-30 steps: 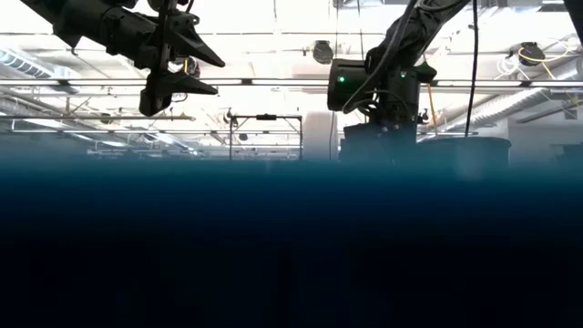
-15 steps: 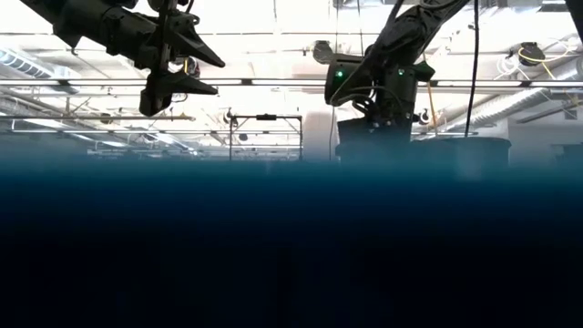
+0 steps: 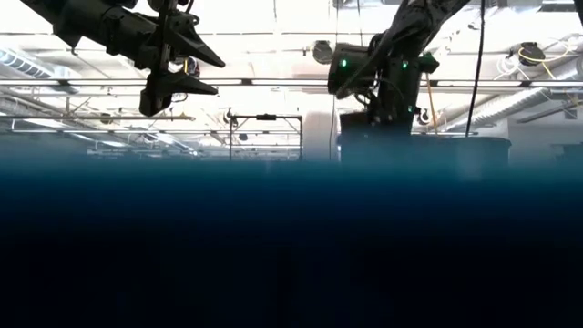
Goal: Pick & Place Toys
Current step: Put the red game piece into the right gray bin
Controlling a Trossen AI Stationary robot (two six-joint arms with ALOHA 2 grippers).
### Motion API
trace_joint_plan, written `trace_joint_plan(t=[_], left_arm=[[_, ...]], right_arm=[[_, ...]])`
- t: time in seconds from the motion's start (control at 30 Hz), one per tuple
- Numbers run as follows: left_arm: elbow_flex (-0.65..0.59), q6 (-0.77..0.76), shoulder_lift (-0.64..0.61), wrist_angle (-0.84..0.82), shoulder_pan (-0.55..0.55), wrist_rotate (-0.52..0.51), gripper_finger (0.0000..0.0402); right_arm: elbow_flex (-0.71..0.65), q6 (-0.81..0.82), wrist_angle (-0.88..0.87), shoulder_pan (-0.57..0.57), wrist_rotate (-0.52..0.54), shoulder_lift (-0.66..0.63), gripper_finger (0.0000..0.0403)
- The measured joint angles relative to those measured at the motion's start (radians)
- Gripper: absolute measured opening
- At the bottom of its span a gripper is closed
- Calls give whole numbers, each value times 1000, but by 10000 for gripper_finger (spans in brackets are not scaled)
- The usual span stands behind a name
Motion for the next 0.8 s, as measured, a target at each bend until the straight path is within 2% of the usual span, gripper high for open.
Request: trace_joint_plan(t=[0.13,0.3,0.47,0.63,0.8], left_arm=[[0,-1,0,0,0,0,189],[0,-2,0,0,0,-4,189],[0,-2,0,1,0,-16,189],[0,-2,0,1,2,-17,189],[0,-1,0,1,15,-14,189]], right_arm=[[0,0,19,0,24,-50,23],[0,1,79,0,95,-158,11],[1,18,196,-18,106,-278,8],[36,133,258,-96,154,-339,9],[174,195,147,-205,153,-318,10]])
